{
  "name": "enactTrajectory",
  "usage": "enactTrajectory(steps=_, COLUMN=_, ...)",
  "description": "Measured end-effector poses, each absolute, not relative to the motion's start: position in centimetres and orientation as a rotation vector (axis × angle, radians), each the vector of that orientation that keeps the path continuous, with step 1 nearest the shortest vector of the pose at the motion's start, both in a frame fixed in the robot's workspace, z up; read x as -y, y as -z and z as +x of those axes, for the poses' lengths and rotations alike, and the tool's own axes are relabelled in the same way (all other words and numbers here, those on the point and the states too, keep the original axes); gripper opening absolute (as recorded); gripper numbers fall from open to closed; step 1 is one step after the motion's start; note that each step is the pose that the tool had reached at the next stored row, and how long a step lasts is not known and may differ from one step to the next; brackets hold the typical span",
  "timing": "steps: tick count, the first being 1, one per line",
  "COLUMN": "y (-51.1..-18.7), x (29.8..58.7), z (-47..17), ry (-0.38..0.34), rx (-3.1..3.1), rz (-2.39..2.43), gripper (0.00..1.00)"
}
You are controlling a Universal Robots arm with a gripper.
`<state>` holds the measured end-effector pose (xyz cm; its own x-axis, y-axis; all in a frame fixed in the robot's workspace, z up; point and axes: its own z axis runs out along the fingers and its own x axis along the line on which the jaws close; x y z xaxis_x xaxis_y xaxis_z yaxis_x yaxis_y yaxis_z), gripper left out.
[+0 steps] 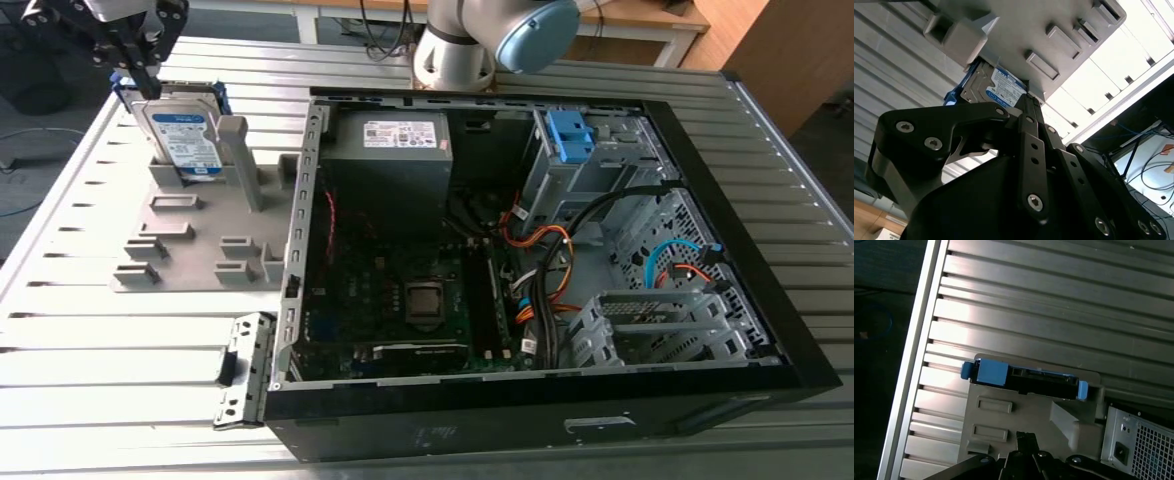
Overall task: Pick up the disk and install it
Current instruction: 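Pick up the disk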
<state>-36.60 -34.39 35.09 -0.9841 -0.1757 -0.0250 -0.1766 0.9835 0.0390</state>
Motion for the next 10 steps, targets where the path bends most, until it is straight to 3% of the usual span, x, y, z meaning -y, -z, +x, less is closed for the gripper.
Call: enactTrajectory(steps=10, y=-35.09, x=34.39, z=-36.6, ry=-0.065, rx=-3.101, rz=-0.343, gripper=0.11)
